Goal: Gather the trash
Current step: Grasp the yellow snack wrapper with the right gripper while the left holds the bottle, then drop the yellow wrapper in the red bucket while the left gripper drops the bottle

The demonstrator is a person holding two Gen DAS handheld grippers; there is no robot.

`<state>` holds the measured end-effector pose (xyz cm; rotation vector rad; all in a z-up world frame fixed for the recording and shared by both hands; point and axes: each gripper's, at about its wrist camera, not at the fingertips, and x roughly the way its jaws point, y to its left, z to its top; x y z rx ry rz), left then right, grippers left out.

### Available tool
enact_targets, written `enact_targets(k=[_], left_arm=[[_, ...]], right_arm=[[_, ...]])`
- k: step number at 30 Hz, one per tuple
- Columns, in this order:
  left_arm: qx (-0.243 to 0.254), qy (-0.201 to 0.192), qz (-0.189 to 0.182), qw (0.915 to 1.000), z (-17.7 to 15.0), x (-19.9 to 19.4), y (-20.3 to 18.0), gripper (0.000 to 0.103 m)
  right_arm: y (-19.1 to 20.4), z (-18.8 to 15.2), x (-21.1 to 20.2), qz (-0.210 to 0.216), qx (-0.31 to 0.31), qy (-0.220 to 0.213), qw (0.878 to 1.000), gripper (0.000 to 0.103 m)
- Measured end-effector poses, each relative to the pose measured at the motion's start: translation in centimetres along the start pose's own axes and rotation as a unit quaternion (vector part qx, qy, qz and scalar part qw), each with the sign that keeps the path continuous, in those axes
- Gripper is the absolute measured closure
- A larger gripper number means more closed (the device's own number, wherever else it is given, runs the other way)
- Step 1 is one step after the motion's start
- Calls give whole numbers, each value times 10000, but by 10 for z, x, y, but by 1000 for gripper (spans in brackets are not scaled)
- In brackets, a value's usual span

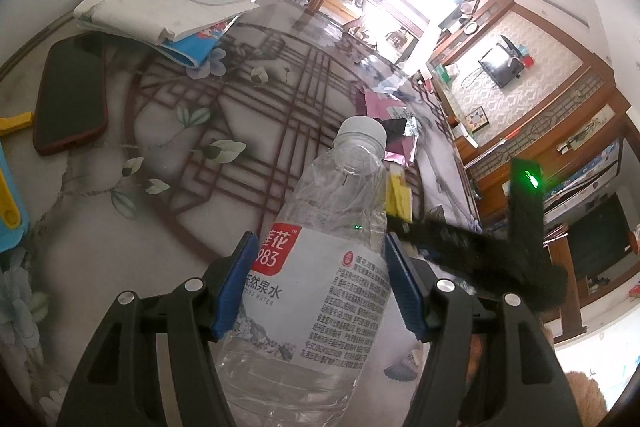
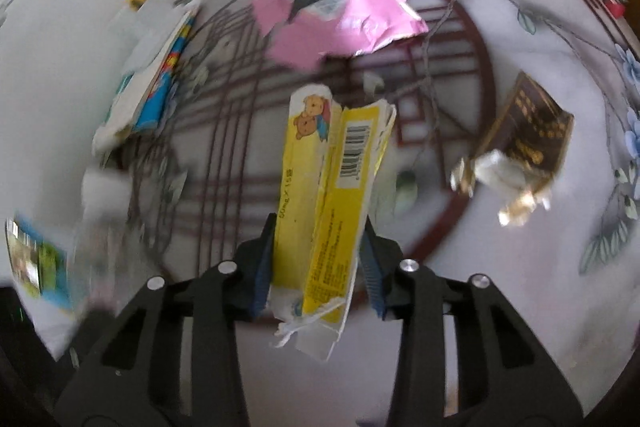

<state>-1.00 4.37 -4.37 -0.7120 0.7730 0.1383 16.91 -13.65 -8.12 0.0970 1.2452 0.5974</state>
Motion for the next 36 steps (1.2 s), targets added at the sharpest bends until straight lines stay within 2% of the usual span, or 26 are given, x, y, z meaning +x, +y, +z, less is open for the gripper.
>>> enact_targets(k=[5,9,13,16,17,21,22,23,30,36], left_arm=[[-15,47,-21,10000,-1,2,0,42],[67,94,-8,9999,-3,5,-4,42],[68,105,39,9999,-2,6,-3,42],[79,110,71,9999,-3,7,-3,42],[94,107,82,9999,-3,7,-3,42],[210,53,183,9996,-4,7,-6,42],[247,31,207,9995,-4,6,-7,42],[276,13,224,9994,-4,5,-8,42],[395,-84,320,9987,-4,3,-9,42],[483,-142,363,9981,-7,1,-12,42]], right_arm=[[0,-33,-22,-257,-674,232,9971,65],[2,-47,-29,-549,-1058,302,9924,64],[5,-53,-31,-635,-1139,280,9911,53],[6,-54,-27,-629,-1079,293,9917,34],[7,-55,-25,-657,-1068,302,9917,33],[6,-57,-15,-643,-970,399,9924,33],[5,-59,-15,-648,-973,390,9924,39],[4,-61,-15,-637,-986,380,9924,52],[-6,-68,-33,-479,-873,133,9949,55],[-25,-82,-68,-172,-570,-174,9981,55]])
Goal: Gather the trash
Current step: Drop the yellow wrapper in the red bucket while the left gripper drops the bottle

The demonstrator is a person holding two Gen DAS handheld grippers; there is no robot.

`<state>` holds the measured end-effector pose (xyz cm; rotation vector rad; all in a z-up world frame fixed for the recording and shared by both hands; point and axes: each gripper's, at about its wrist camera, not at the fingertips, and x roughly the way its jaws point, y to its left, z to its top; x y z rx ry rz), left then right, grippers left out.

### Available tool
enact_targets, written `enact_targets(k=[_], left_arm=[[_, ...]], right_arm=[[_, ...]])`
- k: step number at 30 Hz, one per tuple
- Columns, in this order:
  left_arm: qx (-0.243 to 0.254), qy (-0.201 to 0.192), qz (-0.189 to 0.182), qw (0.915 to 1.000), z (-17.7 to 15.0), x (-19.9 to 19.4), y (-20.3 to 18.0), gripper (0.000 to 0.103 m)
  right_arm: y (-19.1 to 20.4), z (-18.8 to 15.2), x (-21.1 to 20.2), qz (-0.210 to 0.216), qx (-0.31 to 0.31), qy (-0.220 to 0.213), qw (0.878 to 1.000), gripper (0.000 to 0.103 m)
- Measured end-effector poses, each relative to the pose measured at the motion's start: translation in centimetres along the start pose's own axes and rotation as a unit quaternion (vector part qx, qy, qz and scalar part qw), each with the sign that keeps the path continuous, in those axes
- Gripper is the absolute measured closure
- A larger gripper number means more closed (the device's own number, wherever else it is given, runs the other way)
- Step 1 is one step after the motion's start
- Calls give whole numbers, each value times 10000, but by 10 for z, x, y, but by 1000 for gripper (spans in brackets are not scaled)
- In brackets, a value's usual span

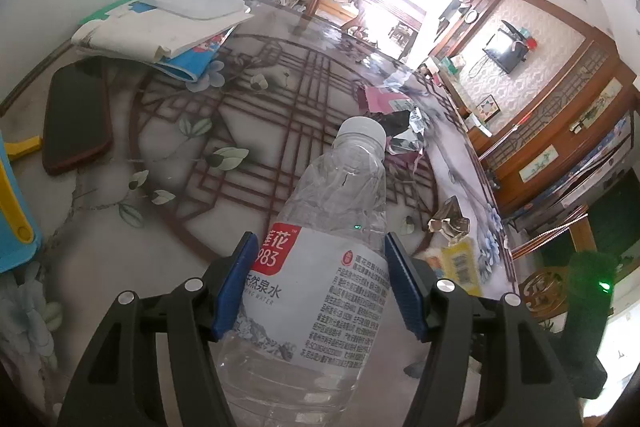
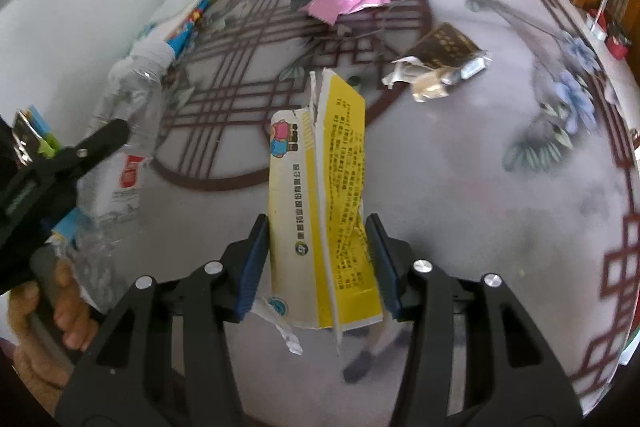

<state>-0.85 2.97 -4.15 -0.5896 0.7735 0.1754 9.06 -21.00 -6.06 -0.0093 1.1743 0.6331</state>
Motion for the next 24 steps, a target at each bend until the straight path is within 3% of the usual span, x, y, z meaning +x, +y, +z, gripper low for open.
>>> enact_targets(k=[9,15,20,24], left_arm=[[749,-45,-50,9972,-17,-5,-34,42],[1192,356,-890,9882,-41,0,-98,42],[1738,815,-1648,9675,-70,22,-186,42],[2110,1278,-2235,9430,-91,42,-256,42]], right_arm=[[-32,-28,-69,236,388,-684,9966,55],[-82,-50,-129,-48,795,-1346,9877,55],[-155,-78,-174,-375,1584,-1927,9677,55],[-218,-106,-191,-417,2394,-2130,9463,55]])
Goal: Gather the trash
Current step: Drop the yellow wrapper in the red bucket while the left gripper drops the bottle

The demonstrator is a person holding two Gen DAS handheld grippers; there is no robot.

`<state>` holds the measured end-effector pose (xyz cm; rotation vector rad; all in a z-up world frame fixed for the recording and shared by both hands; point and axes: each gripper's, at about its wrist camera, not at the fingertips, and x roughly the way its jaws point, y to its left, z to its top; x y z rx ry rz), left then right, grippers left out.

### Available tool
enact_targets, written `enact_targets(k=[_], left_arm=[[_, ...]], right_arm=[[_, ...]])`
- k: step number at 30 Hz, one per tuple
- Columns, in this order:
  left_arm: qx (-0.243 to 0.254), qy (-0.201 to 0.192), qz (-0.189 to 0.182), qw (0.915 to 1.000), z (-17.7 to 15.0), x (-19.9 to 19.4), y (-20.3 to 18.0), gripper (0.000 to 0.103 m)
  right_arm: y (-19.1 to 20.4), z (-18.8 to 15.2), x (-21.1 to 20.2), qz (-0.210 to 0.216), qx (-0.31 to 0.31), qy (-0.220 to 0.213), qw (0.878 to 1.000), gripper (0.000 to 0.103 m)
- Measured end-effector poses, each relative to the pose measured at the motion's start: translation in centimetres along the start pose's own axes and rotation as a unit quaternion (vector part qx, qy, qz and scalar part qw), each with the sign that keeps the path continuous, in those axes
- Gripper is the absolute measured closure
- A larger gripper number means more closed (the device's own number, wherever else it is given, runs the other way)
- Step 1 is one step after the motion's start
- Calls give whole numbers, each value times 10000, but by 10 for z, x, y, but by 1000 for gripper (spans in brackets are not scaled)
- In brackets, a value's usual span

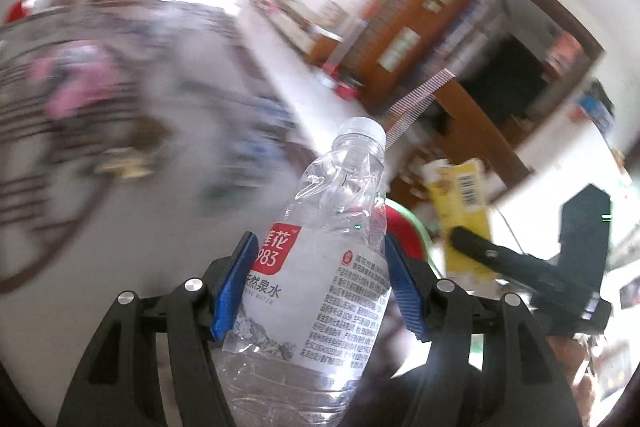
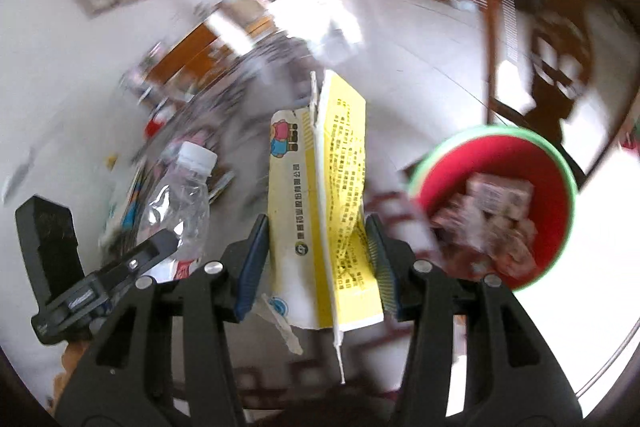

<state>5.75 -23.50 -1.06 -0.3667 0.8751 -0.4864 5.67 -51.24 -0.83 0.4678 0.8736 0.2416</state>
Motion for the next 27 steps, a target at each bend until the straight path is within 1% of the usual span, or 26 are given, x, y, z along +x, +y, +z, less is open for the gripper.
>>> enact_targets(k=[3,5,6,8,11,14,15,16,17,19,21,23,24,25,27], left_arm=[[450,346,-140,9983,6,37,-38,42],[701,610,-224,9954,7,62,-60,42],[751,683,-250,9945,8,68,-66,42],[935,902,-281,9911,9,89,-82,42],[1153,1080,-294,9870,13,111,-102,42],[1220,1234,-463,9837,21,129,-113,41],[1222,1242,-489,9835,24,135,-117,33],[1205,1211,-494,9841,26,138,-116,22],[1176,1166,-492,9850,28,139,-116,18],[1074,1024,-488,9877,34,137,-109,16],[1009,881,-297,9905,36,128,-95,16],[988,634,152,9930,41,113,-70,16],[982,510,401,9930,43,106,-57,16],[925,352,792,9919,47,95,-35,16],[698,163,1420,9873,56,77,7,15]], right_arm=[[-53,3,-7,-203,544,-115,9982,55],[-75,2,-8,-301,769,-150,9965,55],[-89,2,-7,-343,910,-156,9951,55],[-106,0,-8,-423,1050,-166,9934,55],[-128,-1,-8,-555,1251,-225,9903,55],[-146,-3,-8,-633,1468,-343,9865,50],[-151,-4,-6,-637,1560,-395,9849,46],[-154,-5,-6,-656,1627,-417,9836,35],[-157,-5,-6,-698,1691,-440,9821,29],[-160,-7,-4,-713,1766,-479,9805,28],[-160,-9,-1,-688,1756,-441,9811,26],[-157,-11,2,-678,1688,-375,9826,26],[-155,-12,3,-669,1665,-365,9831,26],[-153,-14,4,-669,1633,-364,9836,26],[-150,-15,6,-679,1597,-363,9842,25]])
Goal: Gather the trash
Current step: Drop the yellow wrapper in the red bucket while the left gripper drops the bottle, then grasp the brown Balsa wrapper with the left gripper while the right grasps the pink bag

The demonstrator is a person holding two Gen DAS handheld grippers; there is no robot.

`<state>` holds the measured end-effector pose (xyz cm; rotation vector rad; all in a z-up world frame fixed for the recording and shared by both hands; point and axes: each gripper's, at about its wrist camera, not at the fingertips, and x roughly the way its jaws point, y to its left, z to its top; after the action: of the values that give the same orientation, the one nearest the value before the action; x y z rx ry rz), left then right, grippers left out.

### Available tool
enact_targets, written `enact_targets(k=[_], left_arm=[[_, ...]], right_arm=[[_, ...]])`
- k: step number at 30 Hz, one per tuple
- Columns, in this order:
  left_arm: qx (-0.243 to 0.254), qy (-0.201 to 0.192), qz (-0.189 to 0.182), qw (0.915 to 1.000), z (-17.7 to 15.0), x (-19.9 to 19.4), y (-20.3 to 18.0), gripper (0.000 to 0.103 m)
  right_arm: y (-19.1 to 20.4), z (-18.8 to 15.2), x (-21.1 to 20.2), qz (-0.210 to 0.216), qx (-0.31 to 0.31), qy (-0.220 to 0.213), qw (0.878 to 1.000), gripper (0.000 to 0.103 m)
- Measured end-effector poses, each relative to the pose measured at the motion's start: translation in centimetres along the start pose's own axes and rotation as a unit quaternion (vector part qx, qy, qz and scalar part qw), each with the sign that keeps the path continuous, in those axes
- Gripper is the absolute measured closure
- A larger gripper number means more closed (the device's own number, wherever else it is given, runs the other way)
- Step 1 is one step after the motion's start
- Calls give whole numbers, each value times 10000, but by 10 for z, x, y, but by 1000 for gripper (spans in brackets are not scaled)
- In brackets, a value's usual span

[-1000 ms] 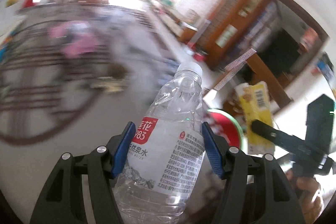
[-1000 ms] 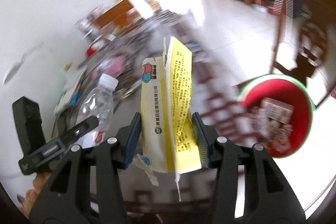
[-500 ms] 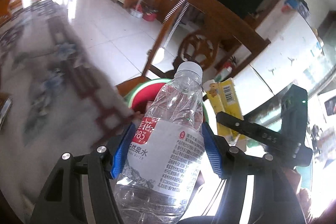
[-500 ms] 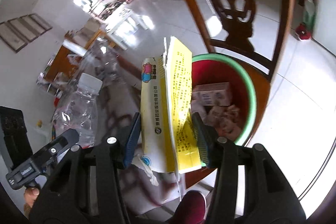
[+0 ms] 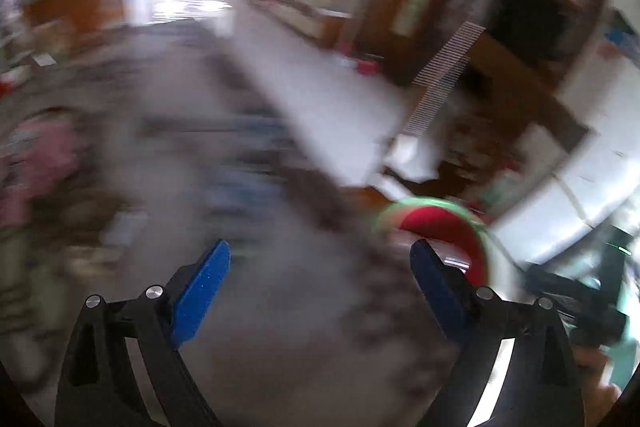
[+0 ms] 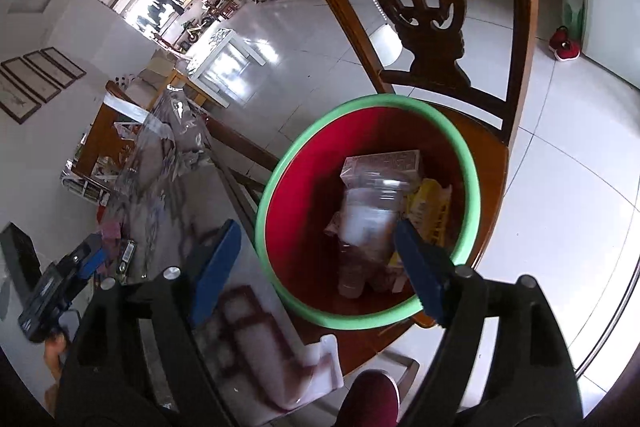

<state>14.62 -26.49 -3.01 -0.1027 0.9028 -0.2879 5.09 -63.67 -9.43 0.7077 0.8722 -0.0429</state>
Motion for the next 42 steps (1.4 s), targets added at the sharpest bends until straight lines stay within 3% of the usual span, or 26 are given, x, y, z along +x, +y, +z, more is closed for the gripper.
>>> enact_targets(k=[2,7,11,15,16,20,24,30,32,35,38,42], left_arm=[[-224,22,528,9984,7,-1,39,15],[-419,416,1262,9903,19,15,103,15],[-343,855,1255,9878,22,41,121,16],[-148,1211,1193,9853,15,59,121,34],[-106,1138,1188,9863,15,57,120,47],[-351,1009,853,9906,12,40,129,50],[-556,656,744,9935,-9,-7,141,50],[-634,310,899,9934,-57,-85,168,50],[-747,207,932,9926,-74,-102,180,50],[-1003,148,1046,9893,-84,-104,205,50],[-1531,83,625,9862,-82,-105,220,50],[-1685,-88,389,9849,-78,-112,222,50]], right_arm=[[3,-3,3,49,20,12,10000,25],[14,-8,7,178,22,81,9998,25],[25,-10,5,187,-144,111,9997,25],[32,-9,-5,172,-230,52,9996,25],[34,-8,-7,157,-252,26,9996,25],[61,-2,-14,124,-585,-72,9982,25],[124,5,-12,453,-1262,-59,9909,20],[270,-9,47,1457,-2106,648,9645,14],[316,-21,73,1534,-2346,814,9564,12],[393,-50,119,1140,-3294,939,9326,11],[456,-87,165,575,-4320,966,8948,11],[501,-126,217,81,-5110,949,8543,11]])
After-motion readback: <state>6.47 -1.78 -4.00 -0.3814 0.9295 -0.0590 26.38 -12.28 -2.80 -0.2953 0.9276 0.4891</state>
